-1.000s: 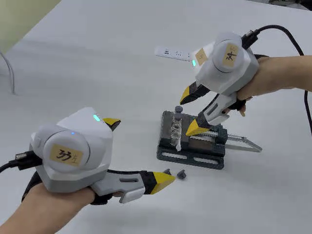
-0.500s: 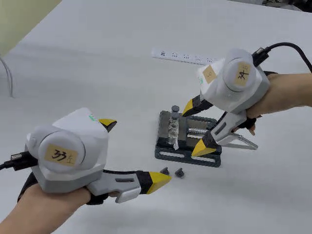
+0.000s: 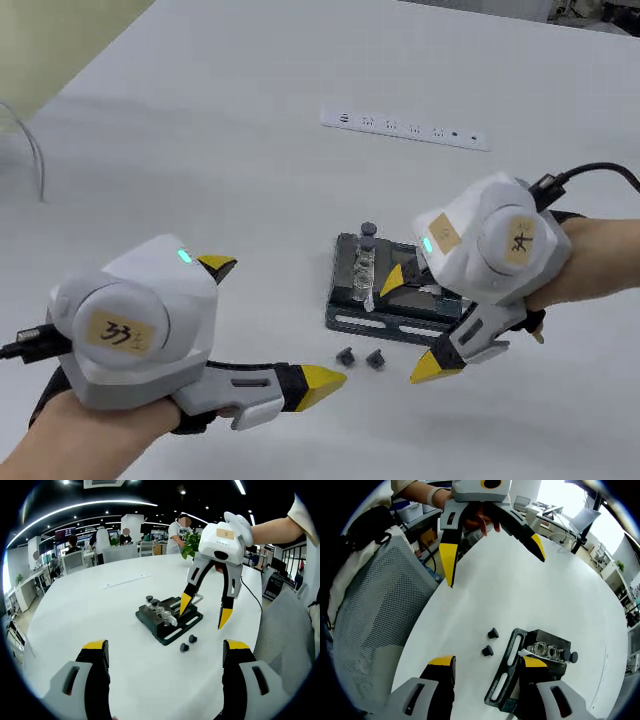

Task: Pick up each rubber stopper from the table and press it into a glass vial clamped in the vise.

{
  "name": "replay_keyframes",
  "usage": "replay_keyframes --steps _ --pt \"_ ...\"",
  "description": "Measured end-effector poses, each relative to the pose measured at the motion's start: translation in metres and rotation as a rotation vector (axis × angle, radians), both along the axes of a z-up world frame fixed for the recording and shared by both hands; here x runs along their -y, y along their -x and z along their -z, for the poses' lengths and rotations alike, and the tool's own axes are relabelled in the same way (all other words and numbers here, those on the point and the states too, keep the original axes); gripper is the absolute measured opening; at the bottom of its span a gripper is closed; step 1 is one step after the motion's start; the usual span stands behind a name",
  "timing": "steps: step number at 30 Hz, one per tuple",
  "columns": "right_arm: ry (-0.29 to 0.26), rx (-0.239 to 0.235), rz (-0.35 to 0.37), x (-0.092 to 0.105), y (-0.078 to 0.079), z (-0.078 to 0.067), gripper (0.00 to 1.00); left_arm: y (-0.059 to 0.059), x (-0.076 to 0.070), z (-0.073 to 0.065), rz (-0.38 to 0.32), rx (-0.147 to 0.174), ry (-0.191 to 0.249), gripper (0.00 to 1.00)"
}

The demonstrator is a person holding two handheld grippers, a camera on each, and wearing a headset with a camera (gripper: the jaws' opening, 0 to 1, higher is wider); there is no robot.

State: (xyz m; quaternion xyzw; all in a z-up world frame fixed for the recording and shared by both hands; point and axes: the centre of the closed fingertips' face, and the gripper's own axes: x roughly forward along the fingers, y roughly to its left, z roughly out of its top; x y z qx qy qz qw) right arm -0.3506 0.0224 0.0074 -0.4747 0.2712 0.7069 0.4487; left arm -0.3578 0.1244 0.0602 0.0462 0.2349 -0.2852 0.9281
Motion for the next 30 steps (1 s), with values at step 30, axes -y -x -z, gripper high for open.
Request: replay_keyframes --steps 30 --pt "0.019 0.132 -0.208 -0.011 0.001 0.040 0.08 0.009 -0.011 0.010 -0.026 -0.030 -0.003 0.93"
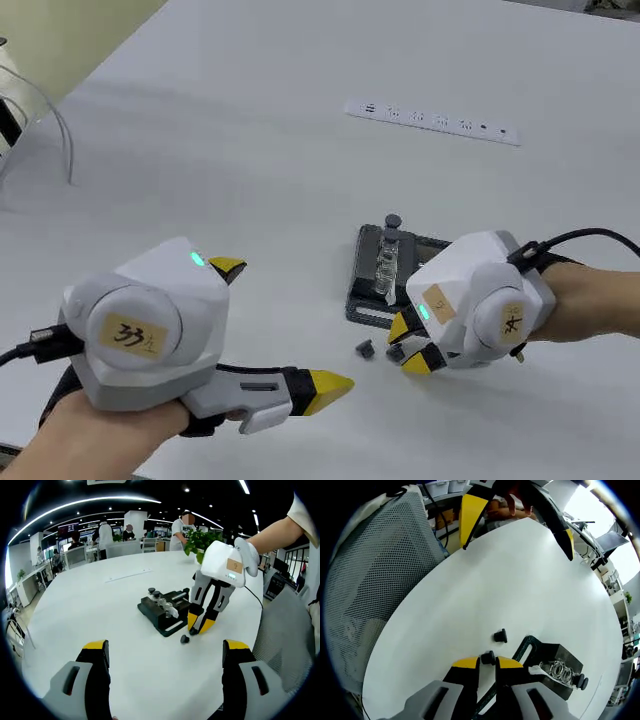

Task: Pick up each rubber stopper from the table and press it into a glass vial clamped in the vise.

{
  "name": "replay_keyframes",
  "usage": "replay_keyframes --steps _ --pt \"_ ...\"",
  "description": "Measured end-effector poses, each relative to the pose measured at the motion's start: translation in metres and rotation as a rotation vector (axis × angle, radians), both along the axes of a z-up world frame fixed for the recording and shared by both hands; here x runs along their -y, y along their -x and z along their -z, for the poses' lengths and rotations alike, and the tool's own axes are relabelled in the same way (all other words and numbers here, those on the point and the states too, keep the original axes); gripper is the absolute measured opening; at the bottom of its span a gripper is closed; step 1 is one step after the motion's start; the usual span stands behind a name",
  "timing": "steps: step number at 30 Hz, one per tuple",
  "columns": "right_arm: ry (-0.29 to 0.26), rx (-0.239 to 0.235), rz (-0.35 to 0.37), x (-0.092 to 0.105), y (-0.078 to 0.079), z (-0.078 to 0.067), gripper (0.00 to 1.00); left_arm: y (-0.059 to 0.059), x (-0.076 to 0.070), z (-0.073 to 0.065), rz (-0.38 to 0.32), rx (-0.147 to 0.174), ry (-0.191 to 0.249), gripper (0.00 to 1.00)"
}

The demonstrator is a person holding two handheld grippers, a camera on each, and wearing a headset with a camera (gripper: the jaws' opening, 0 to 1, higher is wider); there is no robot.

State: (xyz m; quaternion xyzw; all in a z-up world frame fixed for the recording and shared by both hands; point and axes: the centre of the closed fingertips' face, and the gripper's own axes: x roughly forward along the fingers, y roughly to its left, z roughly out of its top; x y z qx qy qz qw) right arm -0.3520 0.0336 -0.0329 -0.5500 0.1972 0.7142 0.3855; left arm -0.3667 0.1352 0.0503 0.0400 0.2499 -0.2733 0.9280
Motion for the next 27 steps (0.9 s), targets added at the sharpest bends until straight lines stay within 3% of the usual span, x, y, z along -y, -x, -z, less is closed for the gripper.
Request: replay_keyframes --steps 10,13,16,18,22,27 --pt "-0.004 -0.001 0.017 0.001 0.001 -0.001 0.05 0.001 0.000 -0.001 -0.005 -0.002 0.010 0.93" --pt "-0.031 -0.020 0.045 -0.002 0.003 -0.003 0.05 0.000 0.002 -0.002 -0.029 -0.018 0.085 0.93" --pt "-0.085 -0.021 0.092 -0.007 -0.002 -0.009 0.05 -0.001 -0.002 -0.001 -0.037 -0.027 0.085 0.92" --pt "-0.126 -0.004 0.123 -0.011 -0.007 -0.016 0.05 -0.002 -0.002 -0.002 -0.040 -0.028 0.093 0.92" --pt "-0.249 0.089 0.201 -0.020 -0.028 -0.046 0.05 -0.007 0.000 -0.009 -0.045 -0.033 0.133 0.91" --pt "-0.354 0.159 0.247 -0.021 -0.040 -0.082 0.05 -0.014 0.013 -0.026 -0.024 -0.022 0.163 0.89"
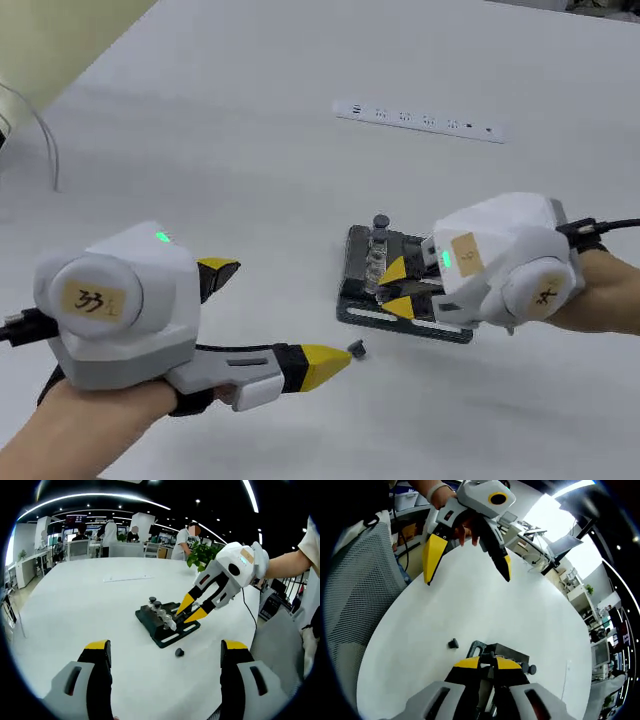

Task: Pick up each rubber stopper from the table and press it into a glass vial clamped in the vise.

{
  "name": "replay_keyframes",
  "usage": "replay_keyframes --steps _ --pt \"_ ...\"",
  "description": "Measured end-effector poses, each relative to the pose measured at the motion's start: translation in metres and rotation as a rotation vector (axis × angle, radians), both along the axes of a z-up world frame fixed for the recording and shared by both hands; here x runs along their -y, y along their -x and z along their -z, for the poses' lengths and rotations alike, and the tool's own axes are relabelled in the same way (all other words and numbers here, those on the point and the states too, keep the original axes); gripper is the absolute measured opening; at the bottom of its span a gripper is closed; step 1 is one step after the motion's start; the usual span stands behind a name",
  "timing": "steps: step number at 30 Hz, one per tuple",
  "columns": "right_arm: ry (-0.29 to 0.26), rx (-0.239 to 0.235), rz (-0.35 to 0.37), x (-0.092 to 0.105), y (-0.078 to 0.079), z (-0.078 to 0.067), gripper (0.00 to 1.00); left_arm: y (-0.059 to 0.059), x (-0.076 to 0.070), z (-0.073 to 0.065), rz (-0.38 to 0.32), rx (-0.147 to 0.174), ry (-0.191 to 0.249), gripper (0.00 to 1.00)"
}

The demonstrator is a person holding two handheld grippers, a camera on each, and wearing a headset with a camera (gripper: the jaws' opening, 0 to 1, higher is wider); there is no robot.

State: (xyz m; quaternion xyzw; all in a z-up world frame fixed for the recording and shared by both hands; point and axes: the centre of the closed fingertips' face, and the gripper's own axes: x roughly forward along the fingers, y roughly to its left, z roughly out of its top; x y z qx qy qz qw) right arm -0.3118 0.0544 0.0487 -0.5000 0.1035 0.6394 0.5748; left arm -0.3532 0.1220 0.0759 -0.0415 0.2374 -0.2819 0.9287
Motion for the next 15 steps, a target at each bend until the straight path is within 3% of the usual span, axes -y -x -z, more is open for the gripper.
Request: replay_keyframes --steps 6,10,15 --pt "-0.059 0.100 0.017 0.010 -0.005 -0.032 0.05 -0.010 0.015 -0.018 0.036 0.018 0.070 0.82" --pt "-0.076 0.227 0.011 0.019 -0.006 -0.053 0.05 -0.018 0.028 -0.028 0.063 0.016 0.117 0.79" --pt "-0.108 0.324 0.003 0.024 0.002 -0.071 0.05 -0.025 0.044 -0.040 0.109 0.006 0.190 0.67"
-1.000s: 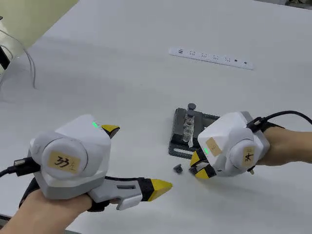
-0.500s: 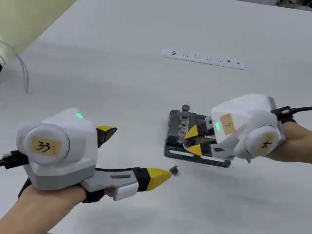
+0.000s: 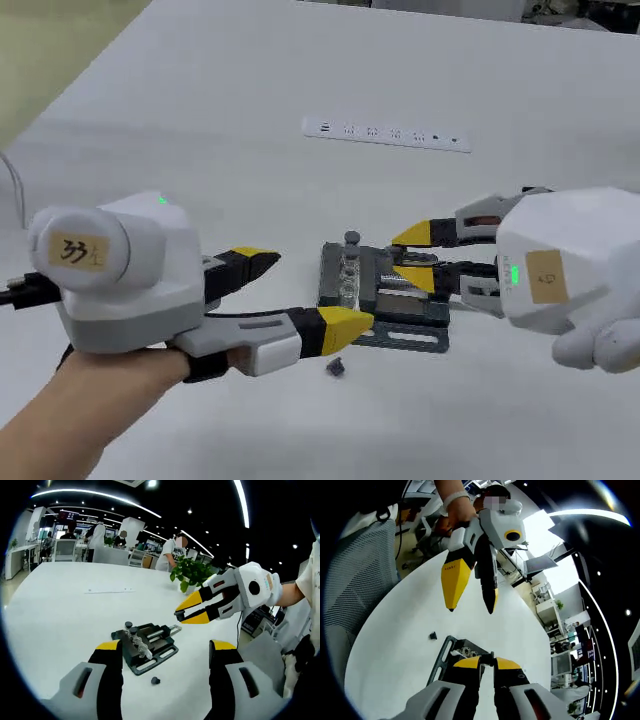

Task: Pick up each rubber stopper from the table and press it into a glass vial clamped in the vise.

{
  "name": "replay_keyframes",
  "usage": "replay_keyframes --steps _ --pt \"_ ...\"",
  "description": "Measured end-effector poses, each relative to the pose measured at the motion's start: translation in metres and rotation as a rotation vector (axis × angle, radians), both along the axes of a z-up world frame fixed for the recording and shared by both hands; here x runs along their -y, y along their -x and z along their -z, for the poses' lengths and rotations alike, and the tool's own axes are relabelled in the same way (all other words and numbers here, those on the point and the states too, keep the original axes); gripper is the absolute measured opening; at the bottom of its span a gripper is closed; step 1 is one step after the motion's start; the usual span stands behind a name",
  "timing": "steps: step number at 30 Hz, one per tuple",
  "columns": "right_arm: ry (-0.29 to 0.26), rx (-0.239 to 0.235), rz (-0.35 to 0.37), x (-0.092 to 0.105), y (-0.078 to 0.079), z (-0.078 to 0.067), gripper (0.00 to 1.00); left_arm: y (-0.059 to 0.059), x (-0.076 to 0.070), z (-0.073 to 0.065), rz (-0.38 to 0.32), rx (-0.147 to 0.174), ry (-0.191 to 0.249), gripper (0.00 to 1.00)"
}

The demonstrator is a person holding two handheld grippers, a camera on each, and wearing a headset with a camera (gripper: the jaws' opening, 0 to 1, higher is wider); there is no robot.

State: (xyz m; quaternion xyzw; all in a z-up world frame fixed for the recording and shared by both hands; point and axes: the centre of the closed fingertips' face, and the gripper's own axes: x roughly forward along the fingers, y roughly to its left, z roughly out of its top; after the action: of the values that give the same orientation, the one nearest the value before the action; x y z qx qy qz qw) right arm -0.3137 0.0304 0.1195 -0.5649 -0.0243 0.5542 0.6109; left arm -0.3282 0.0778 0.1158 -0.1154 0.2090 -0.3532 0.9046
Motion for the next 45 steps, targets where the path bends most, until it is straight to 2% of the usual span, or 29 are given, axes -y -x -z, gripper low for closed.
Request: replay_keyframes --steps 3,4,7,9,12,16,26,28,35,37,39,43,45 --pt "-0.044 0.029 0.020 0.001 0.003 -0.010 0.05 -0.004 0.011 -0.008 0.024 -0.005 0.045 0.60" --pt "-0.054 0.026 0.027 0.002 0.005 -0.011 0.05 -0.005 0.016 -0.012 0.034 -0.014 0.080 0.57" --pt "-0.057 0.098 0.026 0.004 0.006 -0.016 0.05 -0.007 0.024 -0.018 0.056 -0.025 0.130 0.45" --pt "-0.080 0.102 0.031 0.004 0.008 -0.019 0.05 -0.008 0.029 -0.022 0.070 -0.032 0.164 0.39" --pt "-0.081 0.132 0.025 0.004 0.009 -0.022 0.05 -0.008 0.037 -0.027 0.088 -0.042 0.202 0.30" --pt "-0.095 0.157 0.015 0.002 0.012 -0.028 0.05 -0.009 0.043 -0.030 0.104 -0.049 0.231 0.21" --pt "-0.093 0.197 -0.028 -0.002 0.020 -0.032 0.05 -0.007 0.050 -0.036 0.116 -0.059 0.271 0.11" --pt "-0.108 0.190 -0.023 -0.003 0.021 -0.034 0.05 -0.006 0.052 -0.038 0.124 -0.064 0.284 0.07" --pt "-0.115 0.209 -0.029 -0.003 0.019 -0.039 0.05 -0.006 0.053 -0.043 0.122 -0.075 0.320 0.06" --pt "-0.130 0.193 -0.022 -0.003 0.019 -0.041 0.05 -0.006 0.053 -0.044 0.127 -0.069 0.319 0.06" --pt "-0.145 0.153 -0.014 -0.003 0.019 -0.042 0.05 -0.005 0.053 -0.045 0.142 -0.060 0.307 0.06" --pt "-0.152 0.133 -0.019 -0.003 0.021 -0.042 0.05 -0.003 0.053 -0.046 0.166 -0.053 0.294 0.05" --pt "-0.148 0.131 -0.027 -0.004 0.023 -0.041 0.05 -0.002 0.053 -0.046 0.175 -0.063 0.292 0.05"
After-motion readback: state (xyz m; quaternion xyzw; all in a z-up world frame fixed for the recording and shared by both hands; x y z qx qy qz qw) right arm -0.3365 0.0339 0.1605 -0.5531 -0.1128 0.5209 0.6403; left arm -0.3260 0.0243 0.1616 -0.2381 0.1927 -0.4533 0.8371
